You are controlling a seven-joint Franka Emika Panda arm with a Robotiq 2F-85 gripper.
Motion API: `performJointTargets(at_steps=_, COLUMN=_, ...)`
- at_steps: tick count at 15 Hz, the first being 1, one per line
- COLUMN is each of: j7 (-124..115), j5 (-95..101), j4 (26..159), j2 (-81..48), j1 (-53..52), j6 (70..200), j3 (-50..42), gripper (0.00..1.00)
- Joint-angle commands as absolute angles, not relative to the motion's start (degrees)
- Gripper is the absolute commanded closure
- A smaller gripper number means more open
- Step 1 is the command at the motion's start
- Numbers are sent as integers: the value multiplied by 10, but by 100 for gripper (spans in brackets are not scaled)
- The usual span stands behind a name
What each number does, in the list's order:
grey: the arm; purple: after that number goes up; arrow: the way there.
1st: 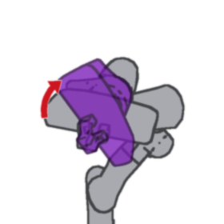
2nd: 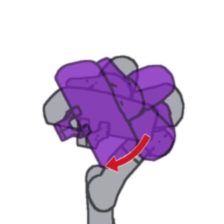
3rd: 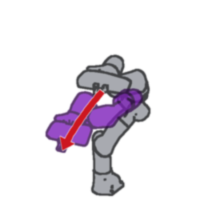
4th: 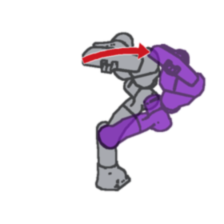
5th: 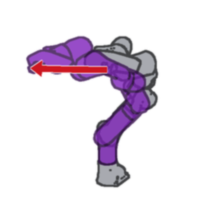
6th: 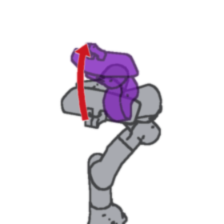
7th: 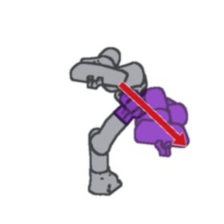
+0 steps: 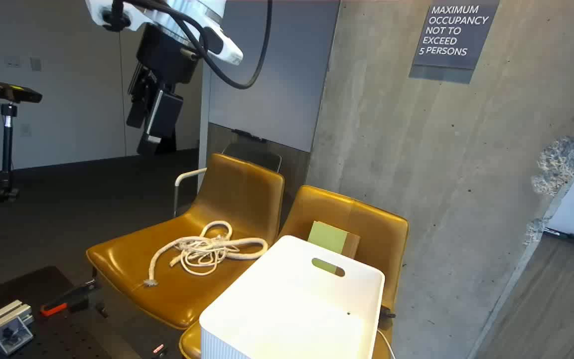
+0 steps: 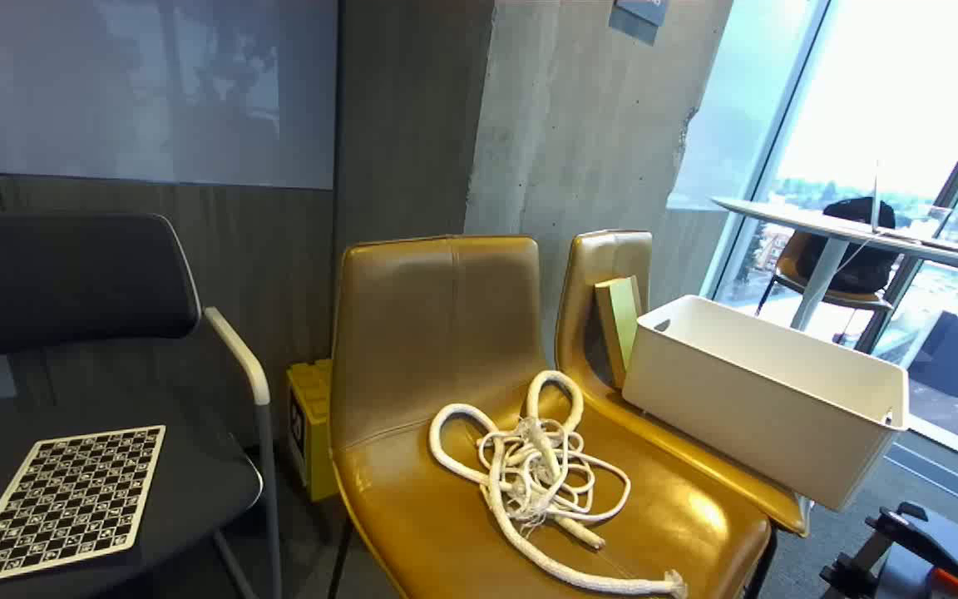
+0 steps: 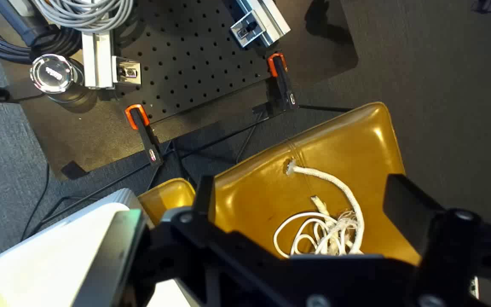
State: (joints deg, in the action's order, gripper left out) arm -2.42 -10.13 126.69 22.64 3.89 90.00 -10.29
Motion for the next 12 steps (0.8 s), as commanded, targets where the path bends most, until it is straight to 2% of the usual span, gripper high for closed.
performJointTargets(at_steps=1, j7=-20, j5=-105, j4=1265, j2=225, j1=52, j6=898, j3=-92, gripper=0)
performJointTargets(at_steps=8, j7=-14, j5=-109, j4=1266, j2=225, j1=50, j6=902, j3=-91, gripper=0)
performJointTargets(at_steps=12, j7=29, j5=-137, j4=1283, j2=228, j1=33, j6=964, j3=-78, gripper=0)
